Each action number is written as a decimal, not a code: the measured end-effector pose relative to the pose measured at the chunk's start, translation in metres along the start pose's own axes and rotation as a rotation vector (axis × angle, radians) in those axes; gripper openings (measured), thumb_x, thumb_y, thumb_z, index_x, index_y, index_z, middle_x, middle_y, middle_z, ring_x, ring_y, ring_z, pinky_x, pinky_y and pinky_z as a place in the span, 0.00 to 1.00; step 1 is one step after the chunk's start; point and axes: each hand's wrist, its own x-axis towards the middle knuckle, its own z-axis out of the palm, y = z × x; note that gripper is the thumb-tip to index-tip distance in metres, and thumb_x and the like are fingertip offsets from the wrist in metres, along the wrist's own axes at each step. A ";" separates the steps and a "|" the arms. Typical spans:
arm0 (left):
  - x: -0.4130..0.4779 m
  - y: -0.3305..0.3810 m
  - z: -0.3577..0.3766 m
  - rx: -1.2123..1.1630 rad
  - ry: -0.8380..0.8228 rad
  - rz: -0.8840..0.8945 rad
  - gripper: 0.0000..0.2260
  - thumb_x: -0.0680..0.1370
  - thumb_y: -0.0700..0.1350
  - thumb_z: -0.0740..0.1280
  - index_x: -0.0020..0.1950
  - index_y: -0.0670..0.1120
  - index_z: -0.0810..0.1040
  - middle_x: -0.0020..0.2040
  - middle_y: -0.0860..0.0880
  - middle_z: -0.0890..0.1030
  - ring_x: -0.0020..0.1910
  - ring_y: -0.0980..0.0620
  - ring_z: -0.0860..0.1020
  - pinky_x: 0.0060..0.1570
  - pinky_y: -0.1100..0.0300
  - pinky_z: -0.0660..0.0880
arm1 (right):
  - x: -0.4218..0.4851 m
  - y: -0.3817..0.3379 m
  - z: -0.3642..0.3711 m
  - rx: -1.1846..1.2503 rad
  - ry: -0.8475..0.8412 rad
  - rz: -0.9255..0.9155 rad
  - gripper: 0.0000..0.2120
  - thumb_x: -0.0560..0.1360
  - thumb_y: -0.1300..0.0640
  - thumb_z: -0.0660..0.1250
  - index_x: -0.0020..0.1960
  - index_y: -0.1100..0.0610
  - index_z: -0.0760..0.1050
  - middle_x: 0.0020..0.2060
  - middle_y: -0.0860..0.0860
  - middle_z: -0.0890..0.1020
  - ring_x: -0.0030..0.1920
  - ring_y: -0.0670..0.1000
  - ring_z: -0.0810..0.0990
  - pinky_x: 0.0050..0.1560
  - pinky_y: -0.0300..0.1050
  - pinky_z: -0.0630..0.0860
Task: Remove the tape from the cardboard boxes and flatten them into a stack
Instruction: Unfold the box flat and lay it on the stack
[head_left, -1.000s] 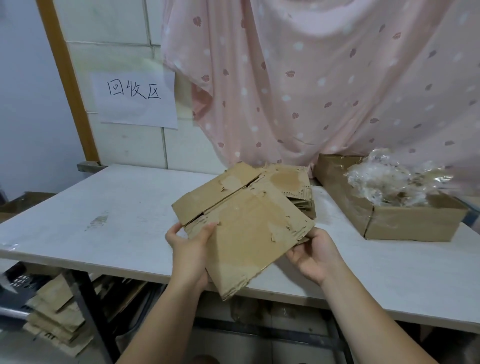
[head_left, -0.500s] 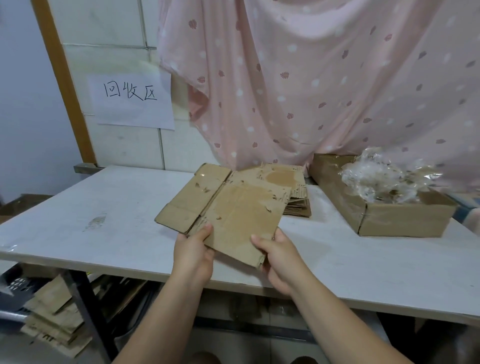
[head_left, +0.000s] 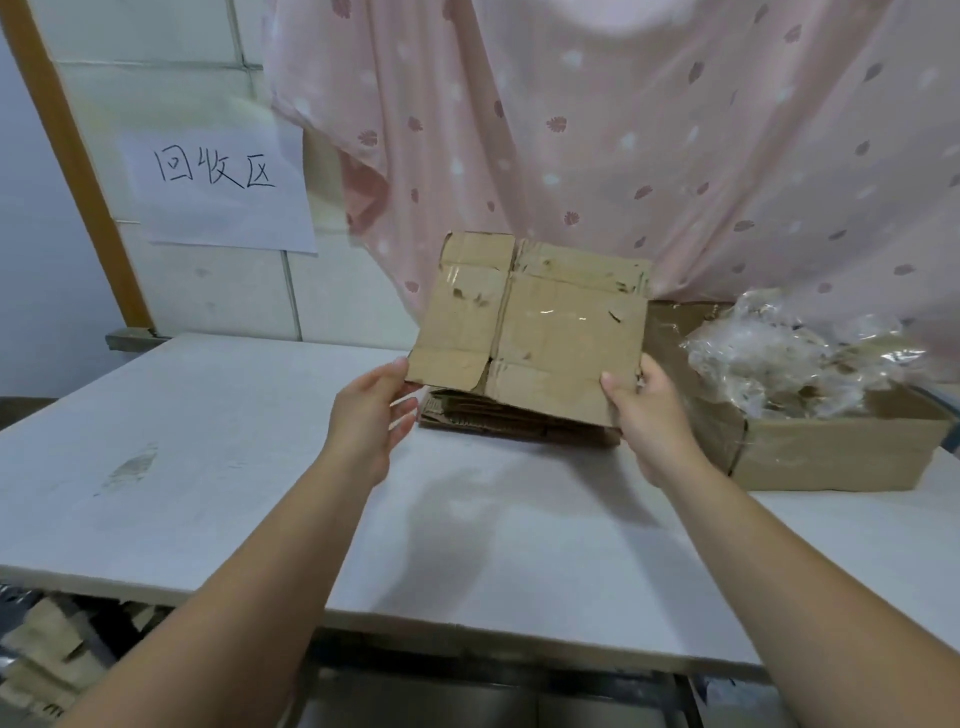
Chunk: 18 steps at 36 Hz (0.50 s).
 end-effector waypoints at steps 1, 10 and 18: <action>0.009 0.001 0.005 0.039 -0.001 0.012 0.06 0.78 0.50 0.66 0.50 0.48 0.78 0.44 0.52 0.81 0.43 0.55 0.77 0.42 0.64 0.74 | 0.010 0.001 0.000 -0.048 -0.011 -0.036 0.12 0.79 0.60 0.61 0.62 0.52 0.72 0.53 0.46 0.81 0.49 0.44 0.79 0.53 0.47 0.77; 0.081 -0.023 0.030 0.391 0.013 0.120 0.07 0.77 0.44 0.67 0.43 0.41 0.77 0.39 0.49 0.79 0.39 0.54 0.76 0.35 0.69 0.71 | 0.070 0.030 0.021 -0.477 0.147 0.014 0.19 0.76 0.50 0.60 0.66 0.50 0.72 0.56 0.50 0.80 0.64 0.59 0.68 0.60 0.52 0.69; 0.107 -0.051 0.032 0.585 -0.017 -0.024 0.17 0.75 0.43 0.66 0.61 0.46 0.65 0.48 0.46 0.75 0.40 0.53 0.73 0.34 0.62 0.66 | 0.076 0.073 0.027 -0.383 0.115 0.303 0.30 0.72 0.52 0.63 0.73 0.45 0.63 0.64 0.53 0.65 0.59 0.54 0.70 0.59 0.46 0.70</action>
